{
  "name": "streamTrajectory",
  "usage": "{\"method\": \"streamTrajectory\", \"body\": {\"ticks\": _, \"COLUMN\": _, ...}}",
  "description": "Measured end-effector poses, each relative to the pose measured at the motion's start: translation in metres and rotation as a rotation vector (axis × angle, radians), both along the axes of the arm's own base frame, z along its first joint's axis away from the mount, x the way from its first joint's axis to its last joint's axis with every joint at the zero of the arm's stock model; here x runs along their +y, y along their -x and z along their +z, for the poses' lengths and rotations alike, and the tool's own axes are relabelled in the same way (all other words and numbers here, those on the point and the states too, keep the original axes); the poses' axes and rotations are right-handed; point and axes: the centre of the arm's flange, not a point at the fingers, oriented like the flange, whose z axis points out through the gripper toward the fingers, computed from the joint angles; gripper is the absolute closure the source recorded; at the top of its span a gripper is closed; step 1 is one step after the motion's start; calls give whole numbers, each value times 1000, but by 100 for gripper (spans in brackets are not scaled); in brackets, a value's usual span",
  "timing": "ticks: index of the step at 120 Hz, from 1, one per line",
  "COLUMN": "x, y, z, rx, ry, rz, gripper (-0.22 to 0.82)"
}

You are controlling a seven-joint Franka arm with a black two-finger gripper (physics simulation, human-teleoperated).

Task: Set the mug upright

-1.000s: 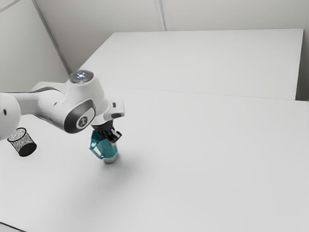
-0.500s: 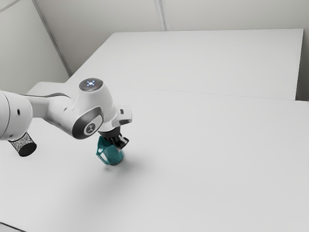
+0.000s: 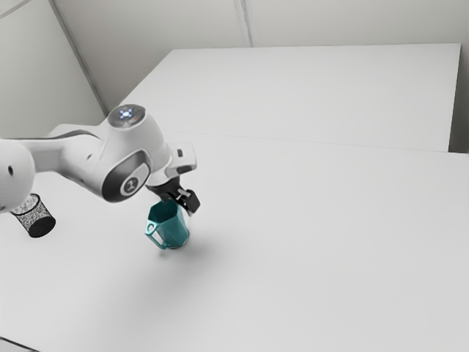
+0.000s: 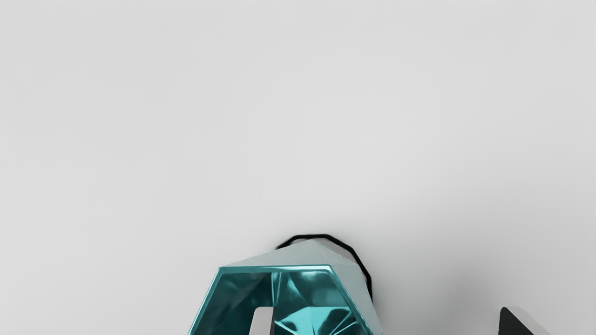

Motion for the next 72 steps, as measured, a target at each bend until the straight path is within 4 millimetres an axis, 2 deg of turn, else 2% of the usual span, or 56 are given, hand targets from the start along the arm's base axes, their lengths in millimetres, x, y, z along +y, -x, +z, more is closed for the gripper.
{"method": "streamTrajectory", "body": {"ticks": 31, "x": -9, "y": -30, "z": 59, "rx": 32, "ry": 60, "rz": 69, "gripper": 4}}
{"method": "streamTrajectory", "body": {"ticks": 45, "x": -17, "y": -45, "z": 94, "rx": 58, "ry": 80, "rz": 84, "gripper": 3}}
{"method": "streamTrajectory", "body": {"ticks": 72, "x": -15, "y": -57, "z": 157, "rx": 113, "ry": 85, "rz": 116, "gripper": 2}}
